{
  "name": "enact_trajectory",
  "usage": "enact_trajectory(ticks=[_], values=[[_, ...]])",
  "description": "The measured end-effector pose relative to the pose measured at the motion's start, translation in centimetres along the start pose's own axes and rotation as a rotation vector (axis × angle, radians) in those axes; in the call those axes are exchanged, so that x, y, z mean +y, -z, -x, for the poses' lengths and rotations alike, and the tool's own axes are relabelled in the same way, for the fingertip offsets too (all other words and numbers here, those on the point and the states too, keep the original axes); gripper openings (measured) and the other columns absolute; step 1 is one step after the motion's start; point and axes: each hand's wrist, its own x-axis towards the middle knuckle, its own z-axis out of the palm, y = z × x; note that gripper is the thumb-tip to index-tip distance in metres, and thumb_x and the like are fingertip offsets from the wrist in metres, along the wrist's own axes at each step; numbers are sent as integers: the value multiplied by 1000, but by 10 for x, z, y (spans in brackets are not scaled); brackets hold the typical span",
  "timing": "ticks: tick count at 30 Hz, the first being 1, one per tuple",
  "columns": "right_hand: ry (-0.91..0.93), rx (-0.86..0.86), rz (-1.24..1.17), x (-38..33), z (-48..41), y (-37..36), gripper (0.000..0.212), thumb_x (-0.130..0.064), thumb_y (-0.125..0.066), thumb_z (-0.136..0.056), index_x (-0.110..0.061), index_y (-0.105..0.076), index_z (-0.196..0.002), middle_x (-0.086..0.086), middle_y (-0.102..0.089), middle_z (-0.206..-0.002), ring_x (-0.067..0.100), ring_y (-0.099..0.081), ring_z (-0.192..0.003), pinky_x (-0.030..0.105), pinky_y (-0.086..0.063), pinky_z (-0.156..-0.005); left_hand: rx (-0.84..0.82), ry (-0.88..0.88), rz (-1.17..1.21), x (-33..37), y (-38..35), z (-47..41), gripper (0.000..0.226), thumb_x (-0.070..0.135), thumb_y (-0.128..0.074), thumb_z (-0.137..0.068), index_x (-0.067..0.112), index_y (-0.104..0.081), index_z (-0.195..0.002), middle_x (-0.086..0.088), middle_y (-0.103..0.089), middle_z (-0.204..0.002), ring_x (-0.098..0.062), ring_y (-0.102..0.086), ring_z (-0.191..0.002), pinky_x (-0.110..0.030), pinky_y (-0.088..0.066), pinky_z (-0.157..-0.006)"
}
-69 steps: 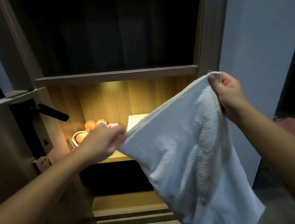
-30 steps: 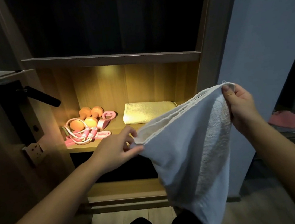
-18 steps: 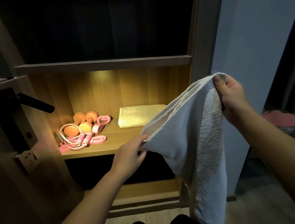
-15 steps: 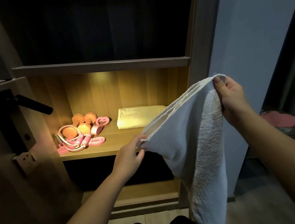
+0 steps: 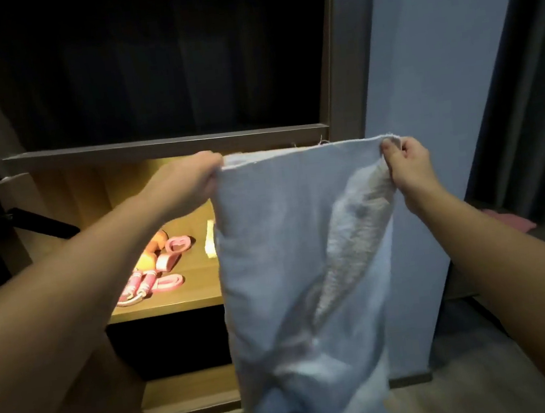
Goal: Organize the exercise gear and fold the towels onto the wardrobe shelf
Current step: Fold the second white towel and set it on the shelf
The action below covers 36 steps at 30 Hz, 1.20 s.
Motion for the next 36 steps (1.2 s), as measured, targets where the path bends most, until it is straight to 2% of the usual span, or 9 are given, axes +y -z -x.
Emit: enact_trajectory(ticks=[4, 7, 11, 15, 19, 23, 27, 31, 36], values=[[23, -55, 82, 3, -2, -3, 22, -25, -53, -99, -12, -51, -82, -1, -49, -71, 9, -44, -62, 20, -39, -52, -197, -29, -81, -6, 6, 4, 6, 24, -55, -95, 29, -53, -93, 8, -59, -85, -7, -54, -76, -22, -42, -58], [1, -67, 62, 8, -2, -15, 19, -27, -52, -100, -8, -54, -97, 0, -52, -78, 10, -47, -68, 25, -40, -58, -217, 28, -27, -21, 13, 6, 17, 28, -65, -91, 31, -50, -98, 10, -57, -88, -10, -57, -76, -18, -44, -58], [18, -87, 119, 4, -7, -29, 24, -33, -53, -99, -9, -56, -98, 2, -53, -82, 13, -47, -71, 30, -40, -62, -335, 30, -67, -25, 18, 10, 19, 23, -69, -88, 26, -54, -99, 7, -57, -91, -12, -57, -80, -19, -49, -64], [27, -52, 163, 13, -15, -31, 27, -33, -55, -97, -6, -58, -98, 4, -54, -83, 16, -48, -75, 31, -40, -65, -470, -147, -182, -13, 23, 25, 13, 23, -65, -91, 18, -67, -103, 6, -58, -96, -11, -55, -87, -20, -48, -74], [-21, -42, 254, 38, -18, -24, 27, -32, -54, -98, -6, -57, -94, 8, -55, -88, 22, -50, -82, 31, -39, -70, -480, -344, 213, 31, 14, 62, 18, 24, -67, -90, 14, -69, -105, 4, -57, -101, -5, -50, -89, -13, -41, -75], [-84, -61, 267, 51, -14, -27, 33, -35, -53, -98, -3, -60, -102, 8, -59, -93, 23, -54, -86, 35, -43, -74, -569, -137, 548, 41, 18, 75, 15, 13, -63, -92, 22, -63, -104, 13, -59, -95, -5, -57, -76, -18, -52, -67], [-111, -92, 282, 53, -13, -29, 32, -38, -51, -98, -9, -61, -105, 6, -61, -98, 20, -55, -86, 32, -42, -71, -644, 56, 540, 33, 24, 67, 17, 11, -56, -96, 15, -59, -113, -2, -58, -105, -13, -58, -85, -29, -57, -75], [-134, -70, 298, 52, -14, -39, 32, -37, -49, -99, -7, -58, -106, 7, -57, -98, 21, -52, -85, 33, -40, -74, -761, -156, 650, 60, 21, 70, 20, 22, -60, -95, 11, -64, -111, 4, -62, -99, -8, -59, -88, -16, -49, -73], [-159, -53, 337, 53, -8, -48, 32, -38, -48, -100, -10, -58, -112, 6, -56, -101, 23, -53, -92, 34, -42, -76, -763, -62, 217, 52, 8, 60, 29, 34, -58, -96, 8, -64, -104, -7, -65, -96, -18, -55, -78, -23, -42, -63]])
